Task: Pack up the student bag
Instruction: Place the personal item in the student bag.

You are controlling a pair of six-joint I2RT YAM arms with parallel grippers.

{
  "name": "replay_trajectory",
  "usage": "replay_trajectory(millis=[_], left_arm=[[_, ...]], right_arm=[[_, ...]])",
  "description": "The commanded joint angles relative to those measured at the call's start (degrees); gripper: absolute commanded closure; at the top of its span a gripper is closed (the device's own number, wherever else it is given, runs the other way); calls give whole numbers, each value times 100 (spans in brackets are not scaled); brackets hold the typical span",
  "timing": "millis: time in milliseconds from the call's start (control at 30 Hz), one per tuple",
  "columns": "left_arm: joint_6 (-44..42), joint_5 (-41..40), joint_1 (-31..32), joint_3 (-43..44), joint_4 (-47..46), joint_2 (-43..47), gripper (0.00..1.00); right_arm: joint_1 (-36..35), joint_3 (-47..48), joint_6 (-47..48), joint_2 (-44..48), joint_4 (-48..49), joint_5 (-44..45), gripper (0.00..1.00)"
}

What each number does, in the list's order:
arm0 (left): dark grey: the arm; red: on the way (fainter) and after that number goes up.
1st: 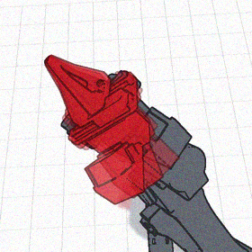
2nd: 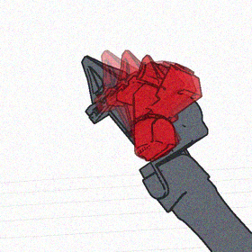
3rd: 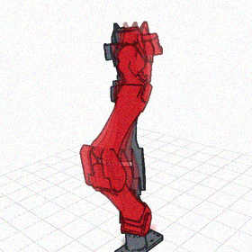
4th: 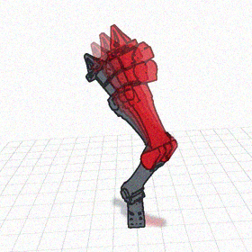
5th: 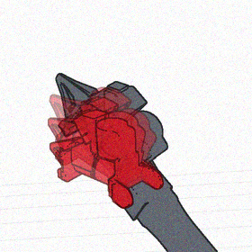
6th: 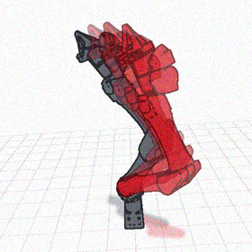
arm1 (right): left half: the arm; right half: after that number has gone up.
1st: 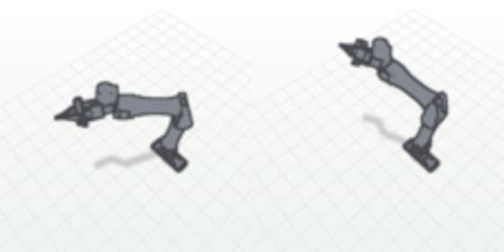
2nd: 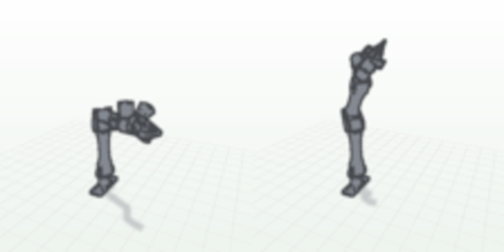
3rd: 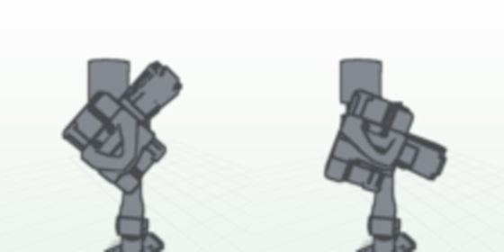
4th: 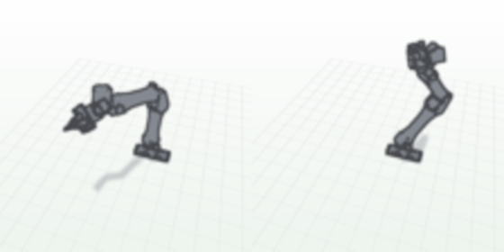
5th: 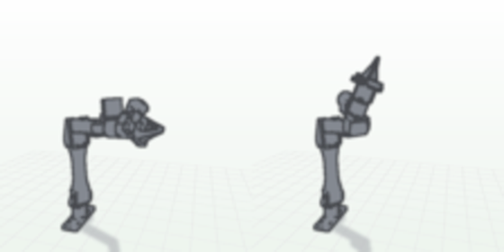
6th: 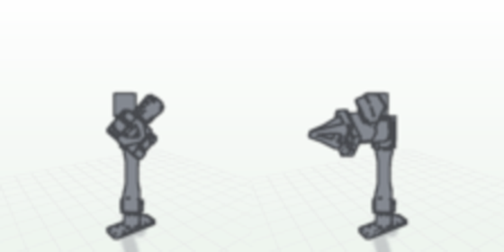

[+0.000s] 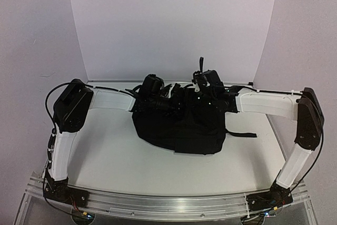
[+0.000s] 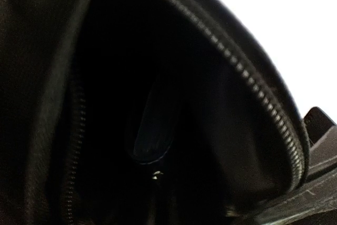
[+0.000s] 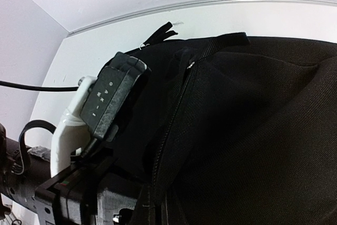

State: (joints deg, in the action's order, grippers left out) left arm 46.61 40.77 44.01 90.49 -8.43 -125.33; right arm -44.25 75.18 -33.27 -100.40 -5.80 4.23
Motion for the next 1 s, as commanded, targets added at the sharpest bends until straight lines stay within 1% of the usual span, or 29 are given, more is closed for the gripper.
replay_trajectory(millis=[0, 67, 133, 233, 333, 433, 600, 700, 800, 967], left_arm=[[-162, -167, -183, -511, -306, 829, 72], [-59, -65, -350, -939, -381, 1213, 66], [-39, -20, -504, -1326, -325, 1600, 63], [-220, -97, -688, -1698, 92, 2117, 58], [-476, -246, -828, -1693, 648, 2373, 52], [-632, -270, -1006, -1488, 1049, 2277, 46], [-658, -123, -1174, -950, 993, 1847, 35], [-588, 51, -1175, -630, 918, 1539, 34], [-444, 226, -1175, -429, 667, 1308, 34], [-431, 296, -1175, -234, 641, 1106, 34]], right_arm=[[-155, 60, 66, 334, 677, -140, 86], [-161, 58, 139, 483, 593, -39, 77], [-156, 70, 213, 676, 370, 201, 67], [-36, 192, 316, 853, 72, 564, 58], [253, 355, 367, 780, -46, 434, 52], [631, 613, 420, 546, -49, -73, 49], [1189, 1195, 426, -180, -43, -1145, 45], [1397, 1400, 367, -568, -22, -1504, 43], [1536, 1552, 325, -910, 35, -1835, 43], [1673, 1530, 155, -1186, 342, -2300, 43]])
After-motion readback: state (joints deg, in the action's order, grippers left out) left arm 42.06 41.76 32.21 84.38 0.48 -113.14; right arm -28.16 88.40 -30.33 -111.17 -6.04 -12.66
